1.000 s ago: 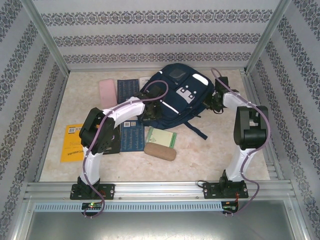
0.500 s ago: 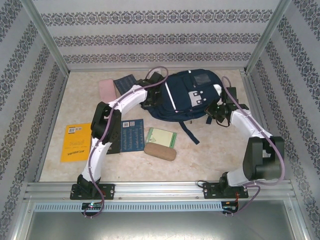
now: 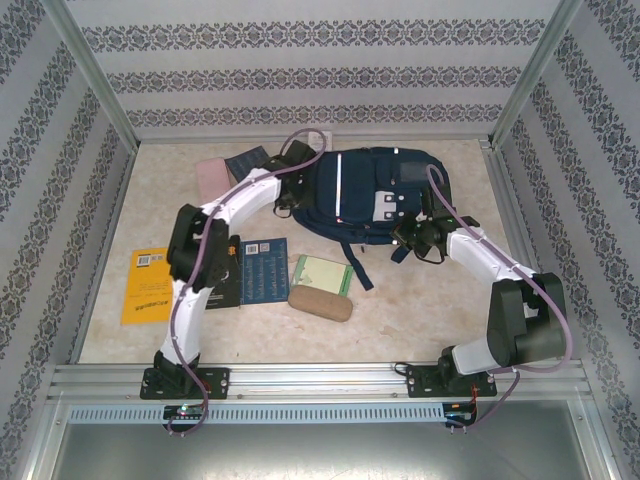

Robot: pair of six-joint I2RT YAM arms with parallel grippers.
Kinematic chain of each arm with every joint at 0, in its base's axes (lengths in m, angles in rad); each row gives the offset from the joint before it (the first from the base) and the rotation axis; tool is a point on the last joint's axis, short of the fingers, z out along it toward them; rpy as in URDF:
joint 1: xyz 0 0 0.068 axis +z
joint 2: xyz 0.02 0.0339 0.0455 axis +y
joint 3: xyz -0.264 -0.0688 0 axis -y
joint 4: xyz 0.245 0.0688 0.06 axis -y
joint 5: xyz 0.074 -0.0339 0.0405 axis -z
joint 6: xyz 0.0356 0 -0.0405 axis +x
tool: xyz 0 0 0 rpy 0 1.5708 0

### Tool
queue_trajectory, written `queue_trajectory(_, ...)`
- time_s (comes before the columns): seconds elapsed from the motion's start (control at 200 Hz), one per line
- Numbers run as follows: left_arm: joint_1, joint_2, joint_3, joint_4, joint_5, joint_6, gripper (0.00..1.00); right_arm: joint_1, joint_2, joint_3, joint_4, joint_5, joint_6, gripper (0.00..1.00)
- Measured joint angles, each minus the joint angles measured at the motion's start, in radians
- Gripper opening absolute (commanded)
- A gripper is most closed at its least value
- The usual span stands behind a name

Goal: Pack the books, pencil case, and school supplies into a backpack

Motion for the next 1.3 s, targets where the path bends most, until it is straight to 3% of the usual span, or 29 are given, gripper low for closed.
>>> queue_trajectory(0.115,-0.034,-0.191,-0.206,0.097,-0.021,0.005,0.47,0.0,0.005,0.008,-0.001,0.0,0.018,0.0)
queue_trajectory(0.235,-0.131,-0.336,-0.383,0.233,-0.054,0.027,0.48,0.0,0.027,0.035,-0.003,-0.003,0.032,0.0)
queue_trajectory(0.44,-0.324,-0.339,-0.547,0.416,-0.09,0.064,0.46,0.005,0.063,0.084,-0.005,-0.008,0.05,0.0)
queue_trajectory(0.654,-0.412,-0.236,-0.531,0.507,-0.125,0.083,0.42,0.011,0.08,0.089,-0.005,-0.009,0.064,0.0)
queue_trajectory(1.299,-0.417,-0.01,-0.35,0.589,-0.21,0.119,0.33,0.011,0.083,0.101,-0.017,-0.019,0.071,0.0)
